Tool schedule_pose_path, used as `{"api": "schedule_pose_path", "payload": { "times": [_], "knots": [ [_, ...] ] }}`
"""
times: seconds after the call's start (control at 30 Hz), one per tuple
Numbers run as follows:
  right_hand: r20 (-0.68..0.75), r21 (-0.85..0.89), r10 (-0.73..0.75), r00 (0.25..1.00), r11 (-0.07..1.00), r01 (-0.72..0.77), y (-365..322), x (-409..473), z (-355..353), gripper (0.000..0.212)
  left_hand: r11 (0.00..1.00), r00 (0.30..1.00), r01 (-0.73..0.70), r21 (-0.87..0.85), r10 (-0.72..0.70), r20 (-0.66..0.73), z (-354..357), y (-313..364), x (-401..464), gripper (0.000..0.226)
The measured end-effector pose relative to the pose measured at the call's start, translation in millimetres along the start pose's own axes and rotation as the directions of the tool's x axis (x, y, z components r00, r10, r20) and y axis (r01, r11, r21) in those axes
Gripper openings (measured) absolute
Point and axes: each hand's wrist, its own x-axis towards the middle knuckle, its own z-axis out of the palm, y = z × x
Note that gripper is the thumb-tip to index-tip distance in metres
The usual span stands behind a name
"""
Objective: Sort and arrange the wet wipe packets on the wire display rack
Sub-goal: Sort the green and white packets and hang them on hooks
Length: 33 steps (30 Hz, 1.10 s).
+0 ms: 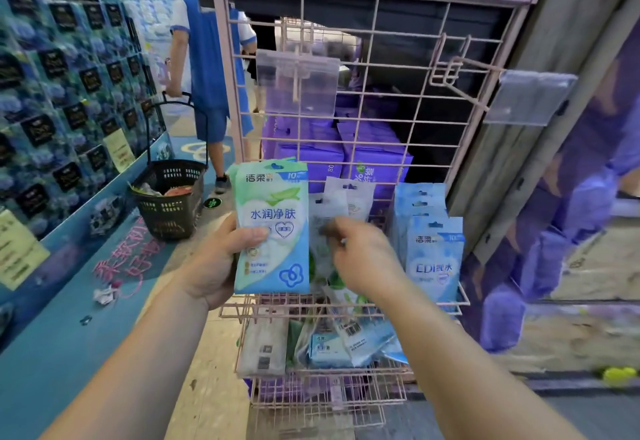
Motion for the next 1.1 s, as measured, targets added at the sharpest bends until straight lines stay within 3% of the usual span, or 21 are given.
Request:
{"api": "schedule_pose_path", "payload": {
  "times": [0.03, 0.13, 0.27, 0.37, 0.43, 0.6, 0.77, 0.93, 0.97, 1.0, 1.03, 1.07, 1.1],
  "knots": [
    [0.105, -0.139, -0.016, 0.994, 0.990, 0.031, -0.6, 2.9, 5.1, 0.034, 1.000, 1.000, -0.002, 0.006, 0.002, -0.007, -0.2, -0.4, -0.7, 0.075],
    [0.268, -0.501, -0.108, 0.957, 0.833, 0.234, -9.6, 13.0, 13.0, 0.045, 1.000, 0.999, -0.022, 0.006, 0.022, -0.035, -5.4, 4.8, -5.6, 0.048],
    [0.445, -0.654, -0.113, 0.888, 0.637, 0.409, -31.5, 17.8, 22.3, 0.033, 0.995, 0.995, -0.017, 0.095, 0.026, -0.098, -18.1, 9.6, -10.1, 0.093],
    [0.488, -0.689, -0.062, 0.871, 0.585, 0.428, -27.4, 22.2, 32.1, 0.029, 0.998, 0.995, -0.013, 0.064, 0.020, -0.100, -18.9, 7.5, -14.1, 0.104],
    [0.456, -0.699, -0.060, 0.888, 0.594, 0.398, -19.2, 20.3, 32.7, 0.031, 0.998, 0.996, 0.001, 0.062, 0.005, -0.091, -16.4, 6.5, -16.6, 0.104],
    [0.260, -0.568, -0.033, 0.965, 0.803, 0.181, 8.6, 13.5, 12.5, 0.039, 0.998, 0.991, 0.053, 0.043, -0.047, -0.128, -14.8, 3.0, -13.7, 0.105],
    [0.189, -0.482, -0.023, 0.982, 0.869, 0.113, 21.0, 10.8, 7.5, 0.041, 0.996, 0.991, 0.057, 0.061, -0.050, -0.122, -10.5, 0.4, -10.7, 0.108],
    [0.017, -0.489, 0.021, 1.000, 0.872, -0.010, 21.6, 3.7, 12.7, 0.034, 0.991, 0.987, 0.091, 0.095, -0.078, -0.139, -12.4, -2.3, -15.9, 0.083],
    [-0.041, -0.423, 0.010, 0.999, 0.906, -0.027, 18.8, 2.3, 14.4, 0.036, 0.991, 0.988, 0.087, 0.101, -0.073, -0.135, -12.8, -2.9, -16.8, 0.081],
    [-0.079, -0.229, 0.015, 0.997, 0.973, -0.033, 14.6, 0.4, 15.5, 0.041, 0.991, 0.989, 0.077, 0.111, -0.062, -0.132, -12.5, -3.1, -17.3, 0.080],
    [-0.028, 0.113, 0.044, 0.999, 0.993, -0.040, 6.1, -2.3, 15.0, 0.051, 0.990, 0.991, 0.061, 0.125, -0.045, -0.130, -12.4, -3.1, -17.3, 0.078],
    [0.118, 0.475, 0.039, 0.992, 0.875, -0.091, -5.1, -4.3, 13.7, 0.069, 0.989, 0.992, 0.042, 0.141, -0.024, -0.121, -11.2, -2.6, -16.5, 0.078],
    [0.248, 0.712, -0.045, 0.968, 0.685, -0.151, -11.5, -3.8, 14.3, 0.087, 0.986, 0.995, 0.019, 0.163, -0.002, -0.100, -9.4, -2.6, -15.2, 0.079]
  ]
}}
